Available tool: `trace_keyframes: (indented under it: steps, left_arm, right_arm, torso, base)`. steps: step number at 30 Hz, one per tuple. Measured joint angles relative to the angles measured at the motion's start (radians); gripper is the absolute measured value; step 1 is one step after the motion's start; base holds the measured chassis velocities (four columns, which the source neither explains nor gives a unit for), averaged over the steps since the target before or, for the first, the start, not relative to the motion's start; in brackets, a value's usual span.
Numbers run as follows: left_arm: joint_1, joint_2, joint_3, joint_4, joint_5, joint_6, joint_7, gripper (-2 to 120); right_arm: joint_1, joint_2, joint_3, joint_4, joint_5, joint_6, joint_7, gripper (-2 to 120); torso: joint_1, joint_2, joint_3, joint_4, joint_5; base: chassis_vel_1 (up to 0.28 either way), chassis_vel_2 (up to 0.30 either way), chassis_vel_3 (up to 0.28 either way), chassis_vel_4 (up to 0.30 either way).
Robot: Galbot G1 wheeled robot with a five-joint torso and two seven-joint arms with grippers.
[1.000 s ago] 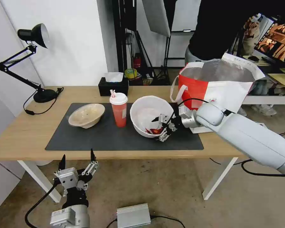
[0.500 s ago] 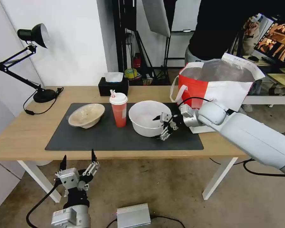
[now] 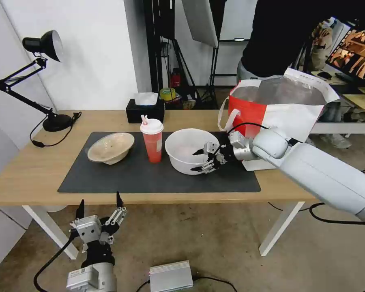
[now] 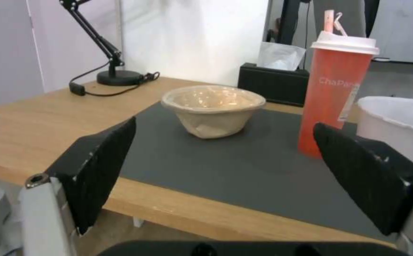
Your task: Pick up the trash from the table and place it into the takeout bag.
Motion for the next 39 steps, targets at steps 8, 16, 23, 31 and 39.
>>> trace_keyframes:
  steps: [8, 16, 23, 31, 39]
  left_arm:
    - [0.003, 0.002, 0.0, -0.006, 0.0, -0.001, 0.0, 100]
    - [0.005, 0.005, -0.001, -0.015, 0.001, -0.002, 0.0, 100]
    - [0.005, 0.006, -0.001, -0.016, 0.001, -0.003, -0.001, 100]
    - [0.005, 0.007, -0.003, -0.019, 0.0, -0.004, -0.001, 100]
    - [0.014, 0.012, -0.007, -0.035, -0.003, -0.004, -0.002, 100]
  right_arm:
    - [0.001, -0.002, -0.009, -0.002, -0.001, -0.002, -0.005, 21]
    - [0.01, -0.012, -0.022, 0.0, 0.001, -0.004, -0.01, 0]
    - [0.013, -0.016, -0.025, 0.006, 0.005, -0.004, -0.008, 0]
    - [0.012, -0.044, -0.012, 0.032, 0.041, -0.005, -0.008, 0]
    - [0.001, -0.088, 0.026, 0.103, 0.114, -0.003, -0.008, 0]
  torso:
    - [0.0, 0.0, 0.0, 0.0, 0.0]
    - [0.0, 0.0, 0.0, -0.0001, 0.0]
    - [0.0, 0.0, 0.0, 0.0, 0.0]
    - [0.0, 0.0, 0.0, 0.0, 0.0]
    - [0.0, 0.0, 0.0, 0.0, 0.0]
  base:
    - [0.0, 0.0, 0.0, 0.0]
    - [0.0, 0.0, 0.0, 0.0]
    - [0.0, 0.0, 0.0, 0.0]
    - [0.0, 0.0, 0.0, 0.0]
    - [0.0, 0.0, 0.0, 0.0]
